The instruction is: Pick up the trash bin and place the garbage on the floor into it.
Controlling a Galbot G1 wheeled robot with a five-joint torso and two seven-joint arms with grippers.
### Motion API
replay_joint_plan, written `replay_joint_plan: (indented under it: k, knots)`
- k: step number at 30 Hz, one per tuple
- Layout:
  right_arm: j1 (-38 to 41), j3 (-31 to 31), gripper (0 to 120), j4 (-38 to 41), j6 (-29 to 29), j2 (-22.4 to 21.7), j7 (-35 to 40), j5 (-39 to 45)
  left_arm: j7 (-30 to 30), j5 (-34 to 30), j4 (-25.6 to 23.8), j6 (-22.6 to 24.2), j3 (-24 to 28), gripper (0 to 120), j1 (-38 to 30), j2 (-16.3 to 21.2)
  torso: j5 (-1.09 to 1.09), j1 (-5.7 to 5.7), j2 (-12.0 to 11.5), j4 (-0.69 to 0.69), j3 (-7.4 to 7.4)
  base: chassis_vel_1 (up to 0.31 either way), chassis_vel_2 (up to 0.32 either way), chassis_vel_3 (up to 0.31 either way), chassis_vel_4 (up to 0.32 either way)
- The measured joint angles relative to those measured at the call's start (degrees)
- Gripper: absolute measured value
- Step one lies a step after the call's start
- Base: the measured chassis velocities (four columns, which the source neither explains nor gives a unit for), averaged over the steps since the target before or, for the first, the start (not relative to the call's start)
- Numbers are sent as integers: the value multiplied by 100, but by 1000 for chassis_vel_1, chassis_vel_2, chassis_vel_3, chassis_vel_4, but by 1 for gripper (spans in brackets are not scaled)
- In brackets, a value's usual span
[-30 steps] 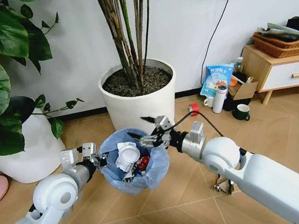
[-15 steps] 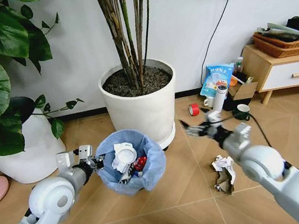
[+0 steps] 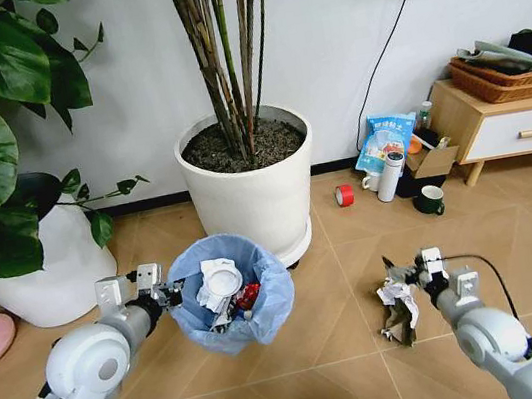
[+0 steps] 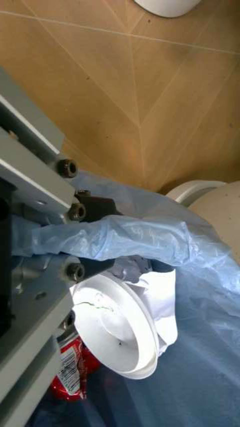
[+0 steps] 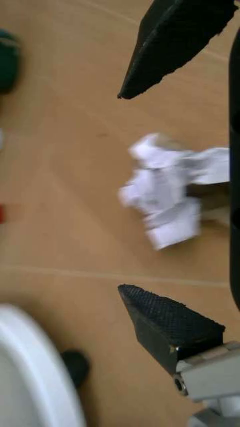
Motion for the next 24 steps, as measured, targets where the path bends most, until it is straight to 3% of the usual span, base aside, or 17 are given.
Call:
replay_joint_plan:
  k: [10,24]
  knots:
    - [492,-186,100,-1218,-150,456,-371,-14,6,-4,-70,-10,14,0,17,120,1,0,0,1,0,0,0,0,0]
    - [1141,-283,100,-2642,135,1077,-784,-499,6,-11,-94,-30,33,0,7,153,1,1,0,1,0,0,0,0,0]
